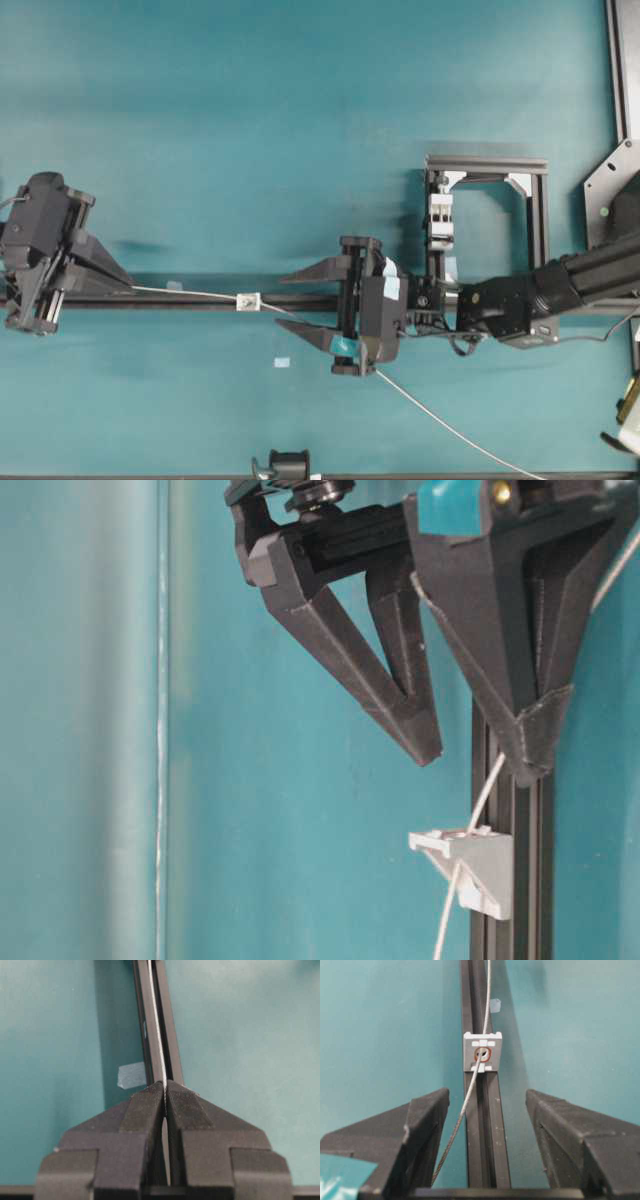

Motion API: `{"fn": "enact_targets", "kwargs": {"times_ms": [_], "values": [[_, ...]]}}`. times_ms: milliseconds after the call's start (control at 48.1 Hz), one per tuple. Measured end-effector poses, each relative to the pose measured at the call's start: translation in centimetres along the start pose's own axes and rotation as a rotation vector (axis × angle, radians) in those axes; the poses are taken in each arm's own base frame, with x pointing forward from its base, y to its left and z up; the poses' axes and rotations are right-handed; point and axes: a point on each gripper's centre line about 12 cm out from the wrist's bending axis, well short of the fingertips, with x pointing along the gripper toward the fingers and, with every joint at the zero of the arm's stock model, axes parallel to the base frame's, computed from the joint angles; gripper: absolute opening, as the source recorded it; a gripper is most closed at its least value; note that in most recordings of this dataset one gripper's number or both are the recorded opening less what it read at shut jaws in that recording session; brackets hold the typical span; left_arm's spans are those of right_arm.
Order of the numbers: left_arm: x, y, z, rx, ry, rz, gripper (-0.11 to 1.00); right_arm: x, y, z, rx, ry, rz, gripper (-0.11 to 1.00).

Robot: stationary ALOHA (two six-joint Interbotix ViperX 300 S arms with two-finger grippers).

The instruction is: Insert the wire into the hole on the left side and pull it with the left arm.

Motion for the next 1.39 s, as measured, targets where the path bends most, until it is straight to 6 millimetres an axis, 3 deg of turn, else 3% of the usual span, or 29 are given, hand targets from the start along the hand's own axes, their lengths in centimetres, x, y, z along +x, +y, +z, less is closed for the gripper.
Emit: {"fn": "enact_targets", "kwargs": {"times_ms": [291, 436, 540, 748, 789, 1392], "values": [[0.1, 0.0, -0.1, -0.040, 0.005, 0.001, -0.10, 0.0, 0.0, -0.1, -0.001, 0.001, 0.001, 0.72], [0.1, 0.0, 0.0, -0.039, 0.003, 0.000, 0.00, 0.0, 0.1, 0.0, 0.001, 0.000, 0.001, 0.71], [0.1, 0.0, 0.0, -0.041, 0.003, 0.000, 0.18, 0.0, 0.1, 0.0, 0.001, 0.000, 0.001, 0.72], [0.1, 0.0, 0.0, -0.042, 0.003, 0.000, 0.77, 0.0, 0.0, 0.0, 0.002, 0.002, 0.000, 0.71], [0.1, 0.0, 0.0, -0.042, 0.005, 0.001, 0.83, 0.0, 0.0, 0.0, 0.003, 0.000, -0.001, 0.71], [0.1, 1.3, 0.4, -0.007, -0.012, 0.048, 0.83, -2.1, -1.1, 2.2, -0.019, -0.032, -0.005, 0.72]]}}
